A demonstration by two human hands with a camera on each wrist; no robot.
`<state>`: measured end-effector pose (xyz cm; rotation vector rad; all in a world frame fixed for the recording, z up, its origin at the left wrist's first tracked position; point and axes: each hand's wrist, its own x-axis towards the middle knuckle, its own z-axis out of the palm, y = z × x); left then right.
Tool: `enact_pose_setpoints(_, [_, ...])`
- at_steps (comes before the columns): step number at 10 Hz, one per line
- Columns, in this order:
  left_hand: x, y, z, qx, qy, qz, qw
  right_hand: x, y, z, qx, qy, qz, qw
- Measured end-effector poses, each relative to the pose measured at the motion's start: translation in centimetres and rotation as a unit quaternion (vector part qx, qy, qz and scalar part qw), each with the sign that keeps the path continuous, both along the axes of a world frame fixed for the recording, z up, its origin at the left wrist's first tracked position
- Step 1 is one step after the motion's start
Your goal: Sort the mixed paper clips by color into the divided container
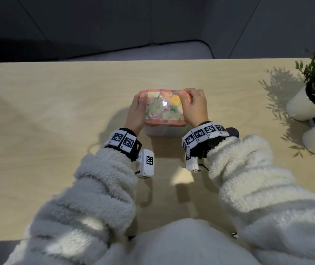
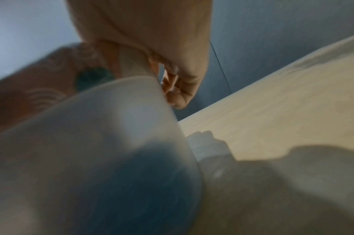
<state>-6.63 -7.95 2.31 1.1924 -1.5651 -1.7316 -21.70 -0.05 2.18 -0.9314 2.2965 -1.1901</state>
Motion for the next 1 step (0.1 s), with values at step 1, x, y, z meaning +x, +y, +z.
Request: enact_pose_setpoints(1, [-0.13,-0.36,-0.03,0.000,-0.006,0.010,1.000,-0.27,-0.52,0.05,0.009,0.003,0.008,1.000])
